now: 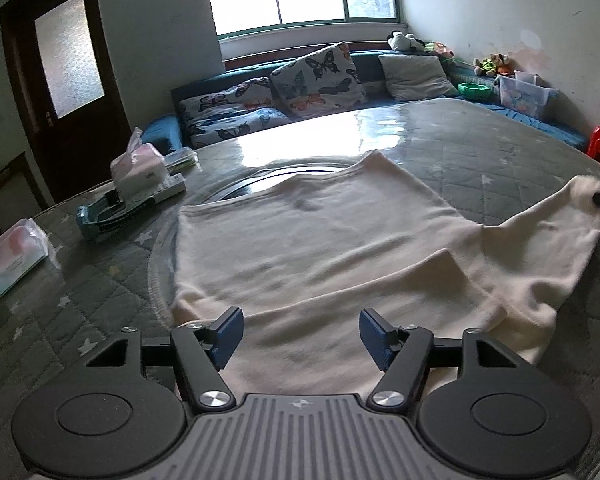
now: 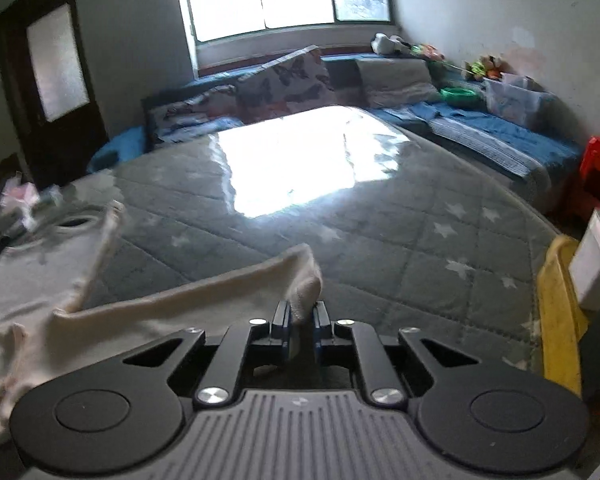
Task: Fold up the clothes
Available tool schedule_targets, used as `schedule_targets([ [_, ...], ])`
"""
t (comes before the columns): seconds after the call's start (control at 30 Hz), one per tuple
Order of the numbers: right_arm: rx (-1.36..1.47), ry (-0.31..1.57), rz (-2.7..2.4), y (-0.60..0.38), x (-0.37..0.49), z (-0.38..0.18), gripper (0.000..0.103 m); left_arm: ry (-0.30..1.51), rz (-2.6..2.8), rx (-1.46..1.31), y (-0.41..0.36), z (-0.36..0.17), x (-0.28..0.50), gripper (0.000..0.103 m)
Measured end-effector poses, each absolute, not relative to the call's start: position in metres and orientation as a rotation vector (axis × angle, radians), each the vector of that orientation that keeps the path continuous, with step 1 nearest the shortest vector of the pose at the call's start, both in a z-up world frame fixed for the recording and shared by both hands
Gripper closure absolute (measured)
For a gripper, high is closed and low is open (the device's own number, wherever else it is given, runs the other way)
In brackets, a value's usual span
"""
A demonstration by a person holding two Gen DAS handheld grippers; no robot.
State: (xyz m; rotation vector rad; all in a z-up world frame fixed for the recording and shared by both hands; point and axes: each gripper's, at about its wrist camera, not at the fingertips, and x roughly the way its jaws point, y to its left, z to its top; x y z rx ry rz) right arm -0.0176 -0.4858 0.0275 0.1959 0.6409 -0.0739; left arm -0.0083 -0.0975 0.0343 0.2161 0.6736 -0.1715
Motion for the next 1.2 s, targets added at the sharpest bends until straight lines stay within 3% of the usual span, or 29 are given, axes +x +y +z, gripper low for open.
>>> schedule_targets([
  [0.23,0.214,0.558,0.162,-0.443,-0.020,0.084,0.094,0.676,-0.128,0.197,-0.076,0.034,-0.015,0.035],
  [0.6,0.130,0.507,0.480,-0.325,0.012,0.137,0.094,0.656,-0.069,0.126,-0.034,0.036,-0.034,0.024],
  [0.9,0.022,0.578,0.659,-0.224,0.018,0.119,0.094,0.628,-0.051,0.082,-0.011,0.036,-0.048,0.001],
  [1.1,-0.044,0.663,0.731,-0.170,0.018,0.085,0.094,0.627,-0.037,0.082,-0.001,0.035,-0.053,0.000],
  [1.2,-0.051,0.717,0.781,-0.158,0.014,0.070,0.087,0.637,-0.031,0.071,0.004,0.034,-0.053,0.000],
])
